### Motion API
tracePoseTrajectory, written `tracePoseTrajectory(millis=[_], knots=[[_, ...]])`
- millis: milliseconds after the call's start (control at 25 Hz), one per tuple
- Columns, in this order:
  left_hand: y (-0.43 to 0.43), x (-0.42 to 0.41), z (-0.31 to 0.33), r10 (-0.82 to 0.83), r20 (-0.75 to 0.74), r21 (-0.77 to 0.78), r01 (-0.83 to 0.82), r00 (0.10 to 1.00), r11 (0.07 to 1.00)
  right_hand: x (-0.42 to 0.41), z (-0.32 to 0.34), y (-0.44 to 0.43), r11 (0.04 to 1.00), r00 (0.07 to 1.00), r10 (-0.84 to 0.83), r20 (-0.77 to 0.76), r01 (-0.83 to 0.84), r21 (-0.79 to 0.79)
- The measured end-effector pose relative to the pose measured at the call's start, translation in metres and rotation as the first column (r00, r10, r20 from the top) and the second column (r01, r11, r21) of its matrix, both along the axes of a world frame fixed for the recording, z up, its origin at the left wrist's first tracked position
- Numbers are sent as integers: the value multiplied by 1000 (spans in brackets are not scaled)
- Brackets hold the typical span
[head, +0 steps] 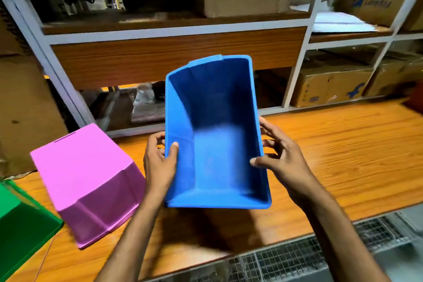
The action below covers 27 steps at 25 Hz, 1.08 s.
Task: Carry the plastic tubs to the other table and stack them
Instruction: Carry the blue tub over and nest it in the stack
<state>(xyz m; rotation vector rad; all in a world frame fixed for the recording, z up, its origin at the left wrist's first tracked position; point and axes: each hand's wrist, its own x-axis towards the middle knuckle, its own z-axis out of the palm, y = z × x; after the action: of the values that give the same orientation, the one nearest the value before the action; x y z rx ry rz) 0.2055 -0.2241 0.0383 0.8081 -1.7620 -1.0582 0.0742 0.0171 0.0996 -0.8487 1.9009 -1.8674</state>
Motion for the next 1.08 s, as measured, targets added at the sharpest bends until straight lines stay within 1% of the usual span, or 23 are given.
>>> tracePoseTrajectory(millis=[120,160,200,280,320,360,440,520,640,680,760,840,880,960,1080], knots=[[1,-8,-35,-83,84,125,72,993,990,34,10,-26,999,994,-31,-104,34,28],[1,-13,-44,-112,97,178,94,989,980,44,7,-34,997,985,-43,-166,52,49],[4,-16,-46,-139,105,264,107,985,959,51,1,-39,993,970,-44,-239,69,95],[9,-21,-48,-176,61,439,132,983,889,52,-8,-38,967,922,-26,-385,120,223],[8,-22,-50,-176,25,490,141,984,860,49,-11,-35,955,907,-17,-421,139,261],[8,-19,-47,-171,10,518,141,985,844,44,-13,-33,953,907,-17,-422,143,268],[4,-13,-40,-190,-24,544,173,981,821,32,-14,-29,968,944,-37,-327,115,223],[2,-8,-27,-230,-39,541,214,972,814,12,-12,-23,982,987,-70,-147,94,164],[-1,0,-5,-305,-42,538,279,952,795,-13,-5,-9,995,997,-32,69,25,101],[-4,2,-1,-328,-34,545,292,944,786,-21,-4,-5,997,988,-17,155,5,76],[-11,1,11,-359,-20,594,300,933,747,-41,-2,-1,999,934,-15,357,0,42],[-15,-3,23,-371,-12,652,288,929,701,-60,-2,-1,997,868,4,497,-40,62],[-15,-6,28,-361,-21,678,279,932,680,-65,-2,-1,994,842,20,539,-74,79],[-15,-10,34,-336,-29,695,261,941,670,-66,-1,-1,988,813,29,581,-111,105],[-13,-11,34,-332,-16,676,255,943,691,-65,-7,1,988,835,-21,550,-68,141]])
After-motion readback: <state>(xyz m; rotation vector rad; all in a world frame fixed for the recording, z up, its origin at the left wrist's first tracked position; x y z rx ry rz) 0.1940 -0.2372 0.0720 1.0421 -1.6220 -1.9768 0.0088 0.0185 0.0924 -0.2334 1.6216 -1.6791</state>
